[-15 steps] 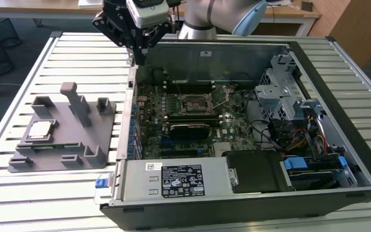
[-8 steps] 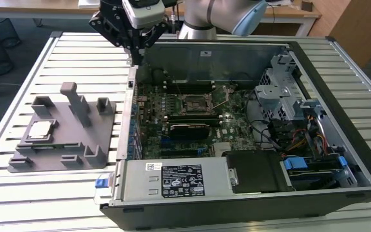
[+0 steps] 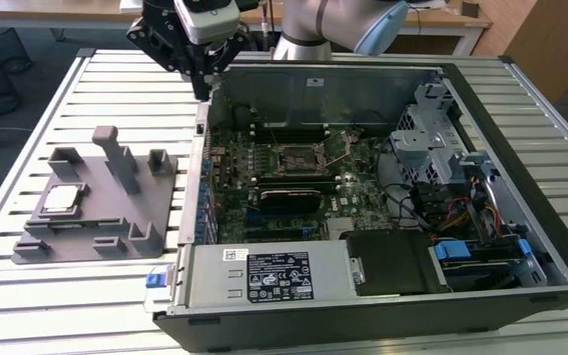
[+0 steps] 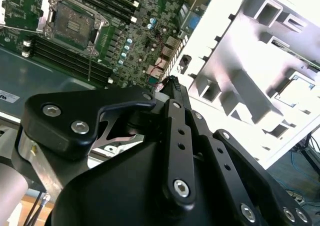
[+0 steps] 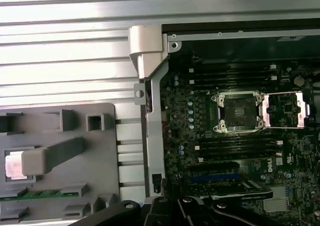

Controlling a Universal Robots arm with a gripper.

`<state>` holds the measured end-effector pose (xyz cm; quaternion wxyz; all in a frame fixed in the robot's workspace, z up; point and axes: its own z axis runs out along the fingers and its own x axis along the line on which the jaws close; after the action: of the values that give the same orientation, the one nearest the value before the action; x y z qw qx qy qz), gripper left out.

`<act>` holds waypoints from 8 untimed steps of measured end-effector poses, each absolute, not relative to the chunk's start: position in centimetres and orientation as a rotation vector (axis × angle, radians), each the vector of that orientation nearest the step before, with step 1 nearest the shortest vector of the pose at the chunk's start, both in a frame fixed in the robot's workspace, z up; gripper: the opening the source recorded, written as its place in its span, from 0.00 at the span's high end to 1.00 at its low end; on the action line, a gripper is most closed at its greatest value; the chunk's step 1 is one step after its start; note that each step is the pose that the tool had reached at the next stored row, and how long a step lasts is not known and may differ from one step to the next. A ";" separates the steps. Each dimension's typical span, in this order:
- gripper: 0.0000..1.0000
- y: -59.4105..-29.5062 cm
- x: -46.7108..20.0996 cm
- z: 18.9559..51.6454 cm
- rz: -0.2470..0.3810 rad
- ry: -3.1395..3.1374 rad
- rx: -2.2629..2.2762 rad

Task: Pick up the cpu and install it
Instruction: 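Reach for the cpu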

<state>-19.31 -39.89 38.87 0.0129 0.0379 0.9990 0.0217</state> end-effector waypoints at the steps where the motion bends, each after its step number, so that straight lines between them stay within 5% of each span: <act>1: 0.89 -39.9 -19.5 38.9 0.068 3.113 0.118; 8: 0.89 -39.9 -21.8 38.8 0.068 3.113 0.118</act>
<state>-21.79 -39.89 38.82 0.0129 0.0378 0.9990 0.0217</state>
